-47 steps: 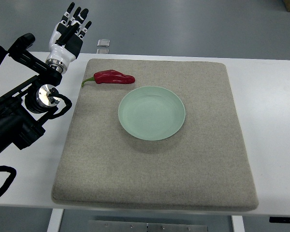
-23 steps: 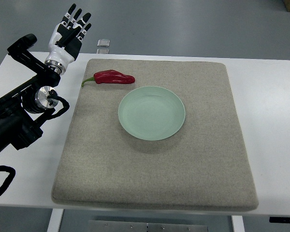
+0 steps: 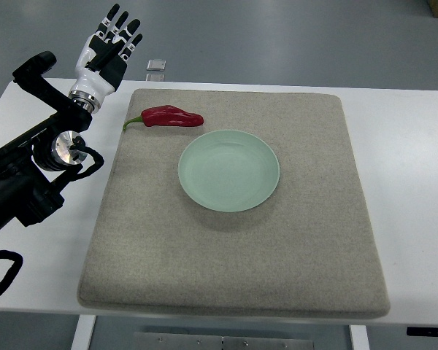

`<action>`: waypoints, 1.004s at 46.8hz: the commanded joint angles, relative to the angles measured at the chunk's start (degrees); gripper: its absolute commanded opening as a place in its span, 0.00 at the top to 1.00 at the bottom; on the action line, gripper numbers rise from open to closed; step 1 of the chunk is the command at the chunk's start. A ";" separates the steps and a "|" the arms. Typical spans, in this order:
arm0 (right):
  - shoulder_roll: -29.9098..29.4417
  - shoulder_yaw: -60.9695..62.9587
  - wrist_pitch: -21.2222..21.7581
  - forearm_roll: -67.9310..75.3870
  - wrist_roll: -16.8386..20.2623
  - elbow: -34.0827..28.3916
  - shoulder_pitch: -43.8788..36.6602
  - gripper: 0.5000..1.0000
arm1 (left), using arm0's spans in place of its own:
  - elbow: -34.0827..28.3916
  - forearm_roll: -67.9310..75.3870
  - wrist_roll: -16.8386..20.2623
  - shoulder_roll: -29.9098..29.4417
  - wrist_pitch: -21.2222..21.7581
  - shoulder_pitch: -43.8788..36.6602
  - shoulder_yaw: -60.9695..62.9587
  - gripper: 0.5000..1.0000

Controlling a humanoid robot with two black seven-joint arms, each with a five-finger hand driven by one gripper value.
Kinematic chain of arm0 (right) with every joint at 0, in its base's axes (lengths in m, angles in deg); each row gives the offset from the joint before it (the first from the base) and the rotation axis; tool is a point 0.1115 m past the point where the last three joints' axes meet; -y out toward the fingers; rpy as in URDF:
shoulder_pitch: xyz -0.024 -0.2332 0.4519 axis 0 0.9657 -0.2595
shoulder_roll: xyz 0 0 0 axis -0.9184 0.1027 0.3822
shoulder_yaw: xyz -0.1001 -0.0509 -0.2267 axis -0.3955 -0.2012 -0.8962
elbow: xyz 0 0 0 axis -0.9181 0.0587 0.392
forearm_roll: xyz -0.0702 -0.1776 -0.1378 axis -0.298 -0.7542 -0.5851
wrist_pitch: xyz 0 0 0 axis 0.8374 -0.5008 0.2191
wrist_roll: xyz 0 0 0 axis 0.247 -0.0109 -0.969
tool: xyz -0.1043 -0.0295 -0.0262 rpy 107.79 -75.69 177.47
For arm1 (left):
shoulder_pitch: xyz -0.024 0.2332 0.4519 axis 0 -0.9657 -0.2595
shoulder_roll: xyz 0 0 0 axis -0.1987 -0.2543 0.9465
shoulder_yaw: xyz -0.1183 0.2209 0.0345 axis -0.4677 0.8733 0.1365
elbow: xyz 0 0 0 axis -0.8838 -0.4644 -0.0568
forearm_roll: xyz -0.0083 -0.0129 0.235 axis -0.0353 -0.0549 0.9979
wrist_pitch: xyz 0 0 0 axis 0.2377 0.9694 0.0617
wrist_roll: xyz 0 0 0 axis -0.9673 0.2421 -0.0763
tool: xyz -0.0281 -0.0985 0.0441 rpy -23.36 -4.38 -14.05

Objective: Place red pepper on plate with left hand

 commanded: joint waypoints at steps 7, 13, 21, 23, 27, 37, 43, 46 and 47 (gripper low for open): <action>0.00 0.00 0.00 0.00 0.00 0.03 0.00 0.14 | -0.05 6.83 -0.06 -0.15 0.88 0.17 0.00 0.04; 0.00 -0.08 0.00 0.00 0.00 -0.05 0.00 0.14 | -0.05 11.84 0.02 -0.41 0.97 0.26 -0.09 0.05; 0.00 0.00 0.00 0.00 0.00 0.03 0.00 0.14 | -0.05 20.36 -0.06 -0.59 3.60 0.52 0.00 0.09; 0.00 -0.08 0.00 0.00 0.00 -0.05 0.00 0.14 | -0.05 24.05 -0.15 -0.59 4.83 0.61 0.00 0.09; 0.00 0.00 0.00 0.00 0.00 0.03 0.00 0.14 | 0.12 32.22 -0.15 -0.68 6.33 0.70 0.00 0.07; 0.00 0.00 0.00 0.00 0.00 0.03 0.00 0.14 | 0.30 43.13 -0.15 -1.91 7.30 2.02 0.00 0.02; 0.00 0.00 0.00 0.00 0.00 -0.05 0.00 0.14 | 0.30 49.45 -0.15 -2.70 7.30 2.72 0.00 0.05; 0.00 0.00 0.00 0.00 0.00 0.03 0.00 0.14 | 0.30 52.44 -0.24 -2.88 7.30 2.81 0.00 0.08; 0.00 -0.08 0.00 0.00 0.00 0.03 0.00 0.14 | 0.21 53.50 -0.24 -2.96 7.30 2.81 0.00 0.11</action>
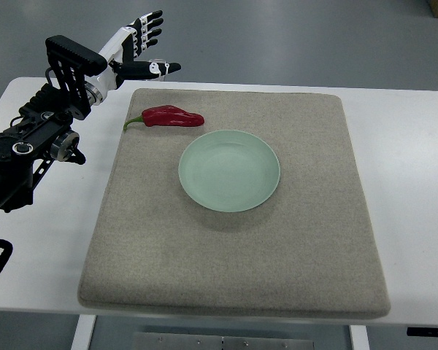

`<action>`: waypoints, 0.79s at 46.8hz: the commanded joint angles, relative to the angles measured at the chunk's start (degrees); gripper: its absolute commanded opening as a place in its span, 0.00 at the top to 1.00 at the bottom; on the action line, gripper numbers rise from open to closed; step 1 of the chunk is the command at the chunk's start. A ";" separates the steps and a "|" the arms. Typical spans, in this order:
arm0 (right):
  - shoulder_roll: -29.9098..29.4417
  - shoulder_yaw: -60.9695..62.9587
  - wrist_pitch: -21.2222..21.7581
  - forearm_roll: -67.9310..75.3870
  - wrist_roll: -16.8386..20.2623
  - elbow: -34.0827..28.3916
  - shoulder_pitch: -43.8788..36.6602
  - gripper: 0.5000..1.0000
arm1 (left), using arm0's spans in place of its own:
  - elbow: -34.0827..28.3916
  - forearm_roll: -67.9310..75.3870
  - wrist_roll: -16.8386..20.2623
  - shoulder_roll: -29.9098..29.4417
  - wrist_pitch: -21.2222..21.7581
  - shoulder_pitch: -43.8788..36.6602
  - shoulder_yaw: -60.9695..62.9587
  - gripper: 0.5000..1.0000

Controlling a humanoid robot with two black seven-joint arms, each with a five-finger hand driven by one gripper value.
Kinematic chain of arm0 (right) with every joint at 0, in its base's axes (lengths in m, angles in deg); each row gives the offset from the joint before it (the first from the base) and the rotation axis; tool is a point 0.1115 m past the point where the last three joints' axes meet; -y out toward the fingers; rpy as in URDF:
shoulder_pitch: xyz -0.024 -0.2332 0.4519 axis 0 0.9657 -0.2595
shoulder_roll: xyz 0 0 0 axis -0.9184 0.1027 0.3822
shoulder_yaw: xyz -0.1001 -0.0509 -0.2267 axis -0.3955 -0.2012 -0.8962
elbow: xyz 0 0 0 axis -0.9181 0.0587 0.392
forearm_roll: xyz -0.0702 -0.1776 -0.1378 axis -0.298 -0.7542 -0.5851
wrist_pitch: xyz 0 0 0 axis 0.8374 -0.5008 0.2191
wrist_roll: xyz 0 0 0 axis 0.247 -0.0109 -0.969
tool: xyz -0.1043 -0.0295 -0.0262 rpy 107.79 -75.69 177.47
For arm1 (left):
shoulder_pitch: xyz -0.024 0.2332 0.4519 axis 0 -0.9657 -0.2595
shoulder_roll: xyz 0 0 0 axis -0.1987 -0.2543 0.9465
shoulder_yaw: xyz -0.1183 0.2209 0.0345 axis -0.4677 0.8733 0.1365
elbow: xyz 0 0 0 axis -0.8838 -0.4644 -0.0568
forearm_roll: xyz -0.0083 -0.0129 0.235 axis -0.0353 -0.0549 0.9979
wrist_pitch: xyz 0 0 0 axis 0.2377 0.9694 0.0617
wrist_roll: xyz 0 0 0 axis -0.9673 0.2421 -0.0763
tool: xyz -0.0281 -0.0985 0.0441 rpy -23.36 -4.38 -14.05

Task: Place red pepper on plate with left hand
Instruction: 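Swing the left hand over the red chili pepper, fingers open, then lower the left hand and close its fingers around the red pepper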

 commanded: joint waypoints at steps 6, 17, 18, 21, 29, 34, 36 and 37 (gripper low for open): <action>0.00 0.03 0.00 0.00 0.00 0.02 0.00 0.14 | -0.36 8.78 -0.40 -0.59 -0.01 0.13 0.11 0.23; 0.00 -0.06 0.00 0.00 0.00 0.02 0.00 0.14 | -0.54 20.56 -0.49 -2.09 -0.09 0.92 0.11 0.12; 0.00 -0.06 0.00 0.00 0.00 0.02 0.00 0.14 | -0.54 21.62 -0.49 -2.09 -0.01 1.01 0.11 0.12; 0.00 0.03 0.00 0.00 0.00 0.02 0.00 0.14 | -0.63 25.13 -0.49 -2.09 -0.01 1.10 0.11 0.12; 0.00 -0.06 0.00 0.00 0.00 0.02 0.00 0.14 | -2.21 34.97 -0.57 -2.00 -0.01 1.71 0.11 0.12; 0.00 0.03 0.00 0.00 0.00 0.02 0.00 0.14 | -2.39 39.28 -0.57 -2.00 0.08 1.98 0.99 0.12; 0.00 0.03 0.00 0.00 0.00 0.02 0.00 0.14 | -2.47 40.43 -0.57 -2.09 0.17 2.15 1.26 0.12; 0.00 0.03 0.00 0.00 0.00 0.02 0.00 0.14 | -2.47 40.96 -0.57 -2.09 0.43 2.33 1.34 0.12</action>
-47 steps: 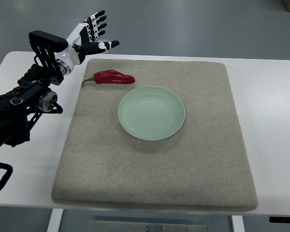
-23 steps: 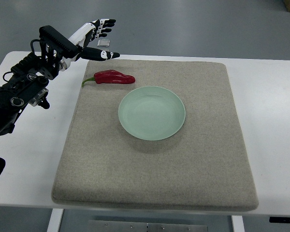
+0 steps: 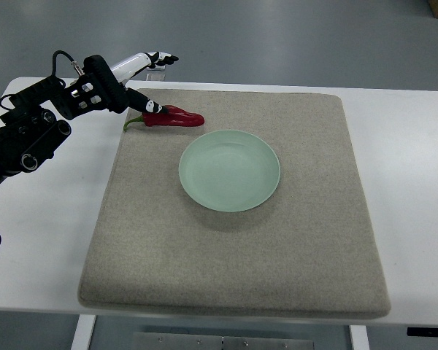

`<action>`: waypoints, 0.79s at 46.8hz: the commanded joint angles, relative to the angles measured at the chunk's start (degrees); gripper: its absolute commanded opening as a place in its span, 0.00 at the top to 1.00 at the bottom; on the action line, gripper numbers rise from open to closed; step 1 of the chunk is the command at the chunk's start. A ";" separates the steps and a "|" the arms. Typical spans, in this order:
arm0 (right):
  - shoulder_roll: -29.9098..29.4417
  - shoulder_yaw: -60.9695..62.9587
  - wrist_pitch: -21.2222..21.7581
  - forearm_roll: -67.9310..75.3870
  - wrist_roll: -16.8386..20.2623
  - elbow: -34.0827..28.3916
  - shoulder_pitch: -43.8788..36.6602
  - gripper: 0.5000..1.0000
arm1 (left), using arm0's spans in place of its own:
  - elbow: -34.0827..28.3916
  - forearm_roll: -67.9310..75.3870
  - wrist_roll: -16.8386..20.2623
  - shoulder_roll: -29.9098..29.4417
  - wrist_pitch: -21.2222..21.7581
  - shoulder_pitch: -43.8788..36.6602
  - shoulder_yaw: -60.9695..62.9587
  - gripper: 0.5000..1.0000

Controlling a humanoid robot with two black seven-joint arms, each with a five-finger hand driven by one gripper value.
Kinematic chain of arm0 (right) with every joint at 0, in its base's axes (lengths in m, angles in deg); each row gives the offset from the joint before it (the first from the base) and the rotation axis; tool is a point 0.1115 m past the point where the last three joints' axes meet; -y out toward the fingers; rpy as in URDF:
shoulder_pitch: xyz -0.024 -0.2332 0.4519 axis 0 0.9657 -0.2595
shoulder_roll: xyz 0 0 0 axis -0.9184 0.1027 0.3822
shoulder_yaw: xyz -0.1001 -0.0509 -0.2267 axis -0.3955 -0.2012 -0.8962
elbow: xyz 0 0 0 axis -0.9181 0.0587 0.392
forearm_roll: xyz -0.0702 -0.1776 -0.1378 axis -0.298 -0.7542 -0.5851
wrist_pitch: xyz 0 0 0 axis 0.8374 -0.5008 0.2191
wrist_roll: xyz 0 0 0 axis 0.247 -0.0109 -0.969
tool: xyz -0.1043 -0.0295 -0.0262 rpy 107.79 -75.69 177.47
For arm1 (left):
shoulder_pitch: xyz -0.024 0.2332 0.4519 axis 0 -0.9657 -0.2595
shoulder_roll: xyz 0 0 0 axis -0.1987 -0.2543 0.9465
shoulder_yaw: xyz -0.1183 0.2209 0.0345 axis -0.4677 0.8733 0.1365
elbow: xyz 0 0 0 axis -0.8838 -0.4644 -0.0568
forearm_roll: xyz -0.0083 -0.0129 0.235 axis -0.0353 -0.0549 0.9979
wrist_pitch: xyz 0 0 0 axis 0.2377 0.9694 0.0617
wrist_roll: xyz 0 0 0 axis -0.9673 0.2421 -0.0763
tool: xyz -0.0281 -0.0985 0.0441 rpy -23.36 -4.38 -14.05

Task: Place red pepper on plate with left hand
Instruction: 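Lower the left hand and close its fingers around the red pepper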

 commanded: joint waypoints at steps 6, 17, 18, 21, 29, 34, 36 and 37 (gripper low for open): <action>0.00 -0.06 0.00 0.00 0.00 0.02 0.00 0.14 | -0.14 5.45 0.00 -0.08 1.16 1.06 2.74 0.12; 0.00 0.03 0.00 0.00 0.00 0.02 0.00 0.14 | -1.37 7.65 0.00 -0.08 3.97 2.37 8.89 0.14; 0.00 0.03 0.00 0.00 0.00 -0.06 0.00 0.14 | -1.55 7.57 0.00 0.01 4.23 2.46 9.59 0.14; 0.00 0.03 0.00 0.00 0.00 0.02 0.00 0.14 | -1.90 7.57 0.00 0.10 5.11 2.64 11.17 0.15; 0.00 0.03 0.00 0.00 0.00 0.02 0.00 0.14 | -1.99 7.65 0.00 0.28 5.82 2.73 12.58 0.17; 0.00 0.03 0.00 0.00 0.00 -0.06 0.00 0.14 | -2.51 7.57 -0.61 0.36 5.82 2.73 12.58 0.20; 0.00 0.03 0.00 0.00 0.00 -0.06 0.00 0.14 | -2.69 7.57 -0.96 0.45 5.90 2.73 12.58 0.21; 0.00 0.03 0.00 0.00 0.00 -0.06 0.00 0.14 | -2.78 7.57 -1.14 0.45 5.82 2.73 12.58 0.22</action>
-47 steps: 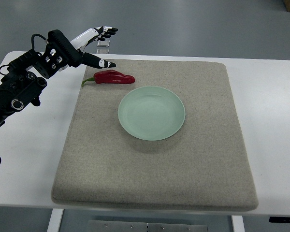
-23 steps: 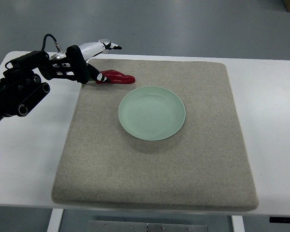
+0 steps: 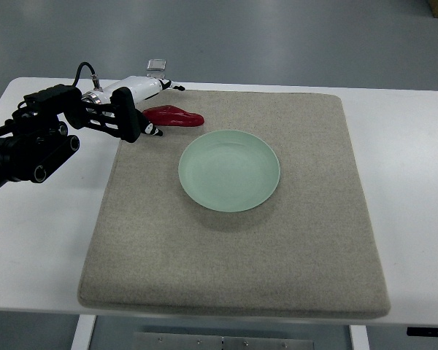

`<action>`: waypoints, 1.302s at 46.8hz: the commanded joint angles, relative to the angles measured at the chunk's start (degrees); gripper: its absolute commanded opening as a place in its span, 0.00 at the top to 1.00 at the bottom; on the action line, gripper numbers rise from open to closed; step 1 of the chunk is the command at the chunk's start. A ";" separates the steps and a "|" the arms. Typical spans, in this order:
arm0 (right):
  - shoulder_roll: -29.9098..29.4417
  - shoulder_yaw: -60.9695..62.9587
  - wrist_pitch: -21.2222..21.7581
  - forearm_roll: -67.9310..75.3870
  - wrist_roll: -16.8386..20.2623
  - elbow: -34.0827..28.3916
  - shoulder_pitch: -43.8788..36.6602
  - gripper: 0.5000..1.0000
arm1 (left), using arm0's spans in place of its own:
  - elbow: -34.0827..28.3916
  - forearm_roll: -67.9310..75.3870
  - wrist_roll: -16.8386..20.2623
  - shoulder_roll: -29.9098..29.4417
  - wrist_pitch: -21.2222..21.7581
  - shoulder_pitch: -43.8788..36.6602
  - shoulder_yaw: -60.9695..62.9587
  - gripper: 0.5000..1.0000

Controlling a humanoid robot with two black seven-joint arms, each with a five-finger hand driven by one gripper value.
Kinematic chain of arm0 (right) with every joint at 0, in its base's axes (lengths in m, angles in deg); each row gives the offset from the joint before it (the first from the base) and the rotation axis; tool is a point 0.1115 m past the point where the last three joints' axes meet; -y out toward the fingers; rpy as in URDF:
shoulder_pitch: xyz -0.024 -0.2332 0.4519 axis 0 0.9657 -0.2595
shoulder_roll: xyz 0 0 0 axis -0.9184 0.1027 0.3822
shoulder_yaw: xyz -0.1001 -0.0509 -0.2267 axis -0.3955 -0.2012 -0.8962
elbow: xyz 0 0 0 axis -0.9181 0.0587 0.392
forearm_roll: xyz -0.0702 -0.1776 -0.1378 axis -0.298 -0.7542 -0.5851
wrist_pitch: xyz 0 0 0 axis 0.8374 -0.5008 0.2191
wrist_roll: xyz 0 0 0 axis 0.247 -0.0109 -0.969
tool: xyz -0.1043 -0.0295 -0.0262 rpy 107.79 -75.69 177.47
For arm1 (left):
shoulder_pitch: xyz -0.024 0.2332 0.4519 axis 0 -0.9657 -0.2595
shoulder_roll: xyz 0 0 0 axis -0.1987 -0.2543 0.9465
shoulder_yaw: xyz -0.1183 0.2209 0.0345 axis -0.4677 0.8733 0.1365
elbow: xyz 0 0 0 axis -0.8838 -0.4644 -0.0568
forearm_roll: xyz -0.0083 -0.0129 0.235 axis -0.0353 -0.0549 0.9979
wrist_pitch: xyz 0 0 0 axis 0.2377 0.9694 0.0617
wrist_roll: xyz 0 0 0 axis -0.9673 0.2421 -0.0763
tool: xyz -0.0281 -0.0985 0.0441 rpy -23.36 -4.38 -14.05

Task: Place red pepper on plate with left hand
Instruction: 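Lower the left hand and close its fingers around the red pepper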

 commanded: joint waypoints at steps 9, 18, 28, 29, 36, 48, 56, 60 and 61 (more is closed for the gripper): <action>0.00 0.01 0.00 0.00 0.00 0.05 0.00 0.14 | -0.30 -0.08 -1.12 0.33 0.35 0.08 0.09 0.28; 0.00 -0.08 0.00 0.00 0.00 0.05 0.00 0.14 | -0.65 0.01 -1.56 0.59 0.35 0.08 0.09 0.37; 0.00 0.01 0.00 0.00 0.00 0.05 0.00 0.14 | -1.18 0.01 -1.56 1.03 0.35 0.08 0.97 0.48; 0.00 0.01 0.00 0.00 0.00 0.05 0.00 0.14 | -1.18 -0.08 -1.56 1.03 0.35 0.08 1.23 0.50; 0.00 0.01 0.00 0.00 0.00 -0.04 0.00 0.14 | -1.53 -0.08 -1.73 1.12 0.35 0.08 1.50 0.50; 0.00 0.01 0.00 0.00 0.00 0.05 0.00 0.14 | -1.62 -0.08 -1.82 1.12 0.35 0.08 1.50 0.58; 0.00 0.01 0.00 0.00 0.00 -0.04 0.00 0.14 | -1.70 -0.08 -1.82 1.12 0.44 0.08 1.50 0.58; 0.00 0.01 0.00 0.00 0.00 -0.04 0.00 0.14 | -2.23 -0.17 -1.82 1.21 0.35 0.08 1.50 0.58; 0.00 0.01 0.00 0.00 0.00 0.05 0.00 0.14 | -2.32 -0.17 -1.82 1.21 0.44 0.08 1.50 0.58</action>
